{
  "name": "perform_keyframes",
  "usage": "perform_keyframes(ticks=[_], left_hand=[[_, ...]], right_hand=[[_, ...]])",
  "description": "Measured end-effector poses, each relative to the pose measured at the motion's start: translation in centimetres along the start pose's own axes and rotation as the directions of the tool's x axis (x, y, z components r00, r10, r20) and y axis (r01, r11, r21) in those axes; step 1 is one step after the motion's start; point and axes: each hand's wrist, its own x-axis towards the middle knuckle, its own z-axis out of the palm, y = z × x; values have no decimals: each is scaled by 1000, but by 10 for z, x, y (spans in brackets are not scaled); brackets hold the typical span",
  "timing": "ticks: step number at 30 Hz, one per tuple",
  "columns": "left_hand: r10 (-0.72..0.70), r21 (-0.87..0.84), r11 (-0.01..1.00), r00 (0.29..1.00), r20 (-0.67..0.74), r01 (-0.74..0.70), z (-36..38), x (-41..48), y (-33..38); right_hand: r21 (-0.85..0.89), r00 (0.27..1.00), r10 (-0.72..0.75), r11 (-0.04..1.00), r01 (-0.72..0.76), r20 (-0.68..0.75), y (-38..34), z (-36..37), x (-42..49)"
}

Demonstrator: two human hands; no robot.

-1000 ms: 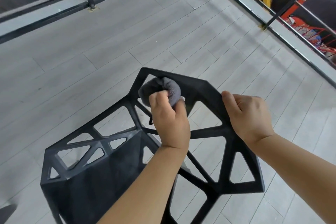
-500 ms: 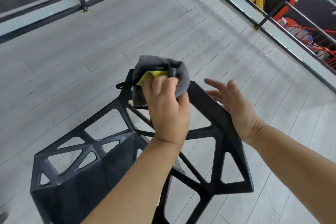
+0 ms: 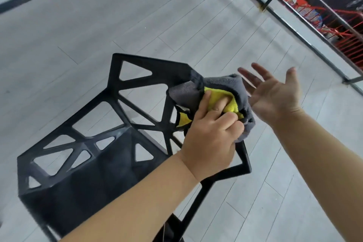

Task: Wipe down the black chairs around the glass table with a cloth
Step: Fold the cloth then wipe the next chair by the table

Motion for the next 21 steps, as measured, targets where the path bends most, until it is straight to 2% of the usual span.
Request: perform_keyframes(ticks=[3, 6, 11, 15, 16, 17, 18, 19, 20, 21], left_hand=[[8, -28, 1000, 999, 32, -7, 0, -7, 2], [121, -27, 993, 988, 101, -119, 5, -20, 10], [270, -116, 962, 923, 275, -247, 12, -55, 31], [250, -221, 958, 911, 328, -183, -2, -73, 27], [168, -231, 969, 923, 347, -90, -10, -79, 21], [9, -243, 966, 926, 377, 90, -19, -87, 12], [-224, -269, 896, 882, 414, 353, -32, -92, 2], [-452, -288, 746, 774, 443, 600, -47, -98, -12], [-611, -326, 555, 641, 465, 765, -61, -105, -27], [-721, -373, 365, 512, 466, 853, -79, -110, -43]], right_hand=[[-178, 999, -37, 983, 40, 24, -17, 11, -8], [-357, 993, -71, 929, 100, 93, -25, 32, -12], [-619, 947, -273, 719, 317, 169, -16, 75, -29], [-692, 828, -495, 502, 519, 263, 5, 101, -57], [-706, 803, -507, 442, 554, 313, 12, 105, -65], [-719, 791, -493, 391, 574, 363, 20, 107, -73], [-739, 793, -455, 348, 577, 405, 31, 106, -80], [-759, 802, -402, 309, 572, 441, 44, 105, -86], [-775, 814, -340, 282, 565, 470, 60, 102, -90], [-787, 831, -272, 277, 551, 485, 77, 99, -93]])
